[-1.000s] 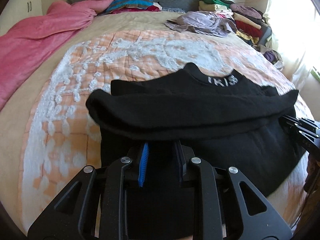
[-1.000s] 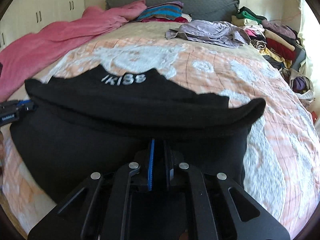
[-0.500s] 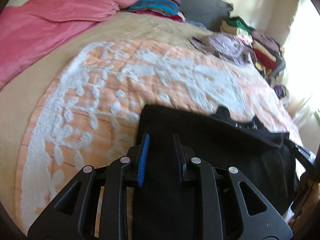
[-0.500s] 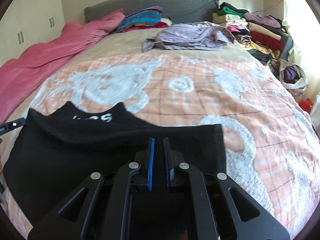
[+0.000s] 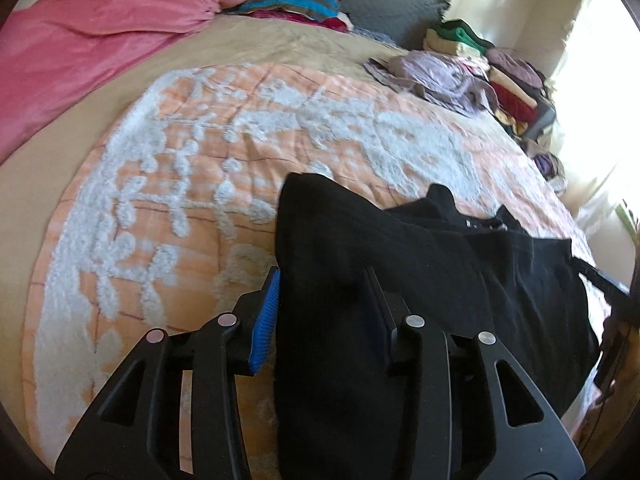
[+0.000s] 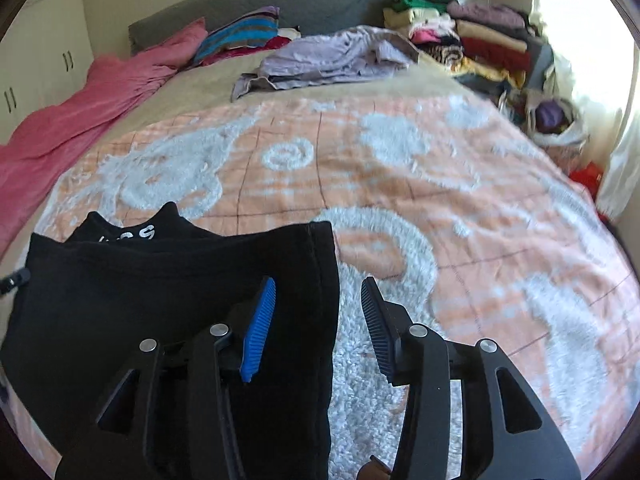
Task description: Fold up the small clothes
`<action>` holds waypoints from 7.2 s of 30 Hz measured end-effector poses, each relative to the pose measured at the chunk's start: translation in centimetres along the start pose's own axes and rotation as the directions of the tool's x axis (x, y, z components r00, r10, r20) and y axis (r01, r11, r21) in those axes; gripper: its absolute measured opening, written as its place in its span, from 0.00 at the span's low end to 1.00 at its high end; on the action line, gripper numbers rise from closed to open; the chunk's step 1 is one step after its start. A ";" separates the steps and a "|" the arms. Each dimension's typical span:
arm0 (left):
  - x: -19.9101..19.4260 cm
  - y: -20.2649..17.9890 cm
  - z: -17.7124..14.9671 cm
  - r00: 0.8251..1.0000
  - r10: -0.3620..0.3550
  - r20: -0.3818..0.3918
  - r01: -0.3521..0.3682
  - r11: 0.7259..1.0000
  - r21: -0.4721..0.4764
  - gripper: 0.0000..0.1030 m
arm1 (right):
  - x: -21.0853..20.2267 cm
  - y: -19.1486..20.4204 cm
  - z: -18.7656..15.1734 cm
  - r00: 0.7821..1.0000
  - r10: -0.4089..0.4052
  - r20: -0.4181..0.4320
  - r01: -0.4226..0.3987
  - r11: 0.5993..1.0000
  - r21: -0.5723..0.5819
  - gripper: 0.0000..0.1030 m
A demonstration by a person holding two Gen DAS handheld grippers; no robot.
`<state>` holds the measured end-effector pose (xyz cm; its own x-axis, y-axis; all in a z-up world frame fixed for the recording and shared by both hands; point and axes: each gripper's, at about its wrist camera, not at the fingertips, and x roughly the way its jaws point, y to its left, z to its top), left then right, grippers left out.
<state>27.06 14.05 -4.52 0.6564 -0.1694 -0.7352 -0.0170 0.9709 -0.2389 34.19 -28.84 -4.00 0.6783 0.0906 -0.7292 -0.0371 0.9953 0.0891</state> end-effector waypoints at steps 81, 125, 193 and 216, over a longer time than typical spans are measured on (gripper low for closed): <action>-11.2 2.7 -8.7 0.968 0.223 0.117 -0.215 0.973 -0.078 0.91 | -13.5 14.3 -9.1 0.954 0.252 0.165 -0.215 0.954 -0.211 0.83; -5.6 3.4 -0.7 0.963 0.264 0.050 -0.265 0.963 0.035 0.91 | -5.1 34.2 -14.1 0.982 0.186 0.035 -0.104 0.685 -0.721 0.91; -3.1 -19.6 4.0 0.986 -0.142 -0.086 0.154 0.976 0.152 0.24 | -16.5 17.1 -11.2 0.876 0.226 0.425 -0.061 0.928 -0.368 0.08; 0.9 -24.6 1.7 0.976 -0.161 -0.145 0.185 0.969 0.167 0.24 | -14.6 12.6 -13.0 0.905 0.167 0.391 -0.079 0.970 -0.231 0.08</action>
<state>29.39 -9.66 1.77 0.5342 -0.3466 -0.7711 0.2305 0.9372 -0.2616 14.24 -17.17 -1.06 0.8948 0.2352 -0.3795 -0.2590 0.9658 -0.0122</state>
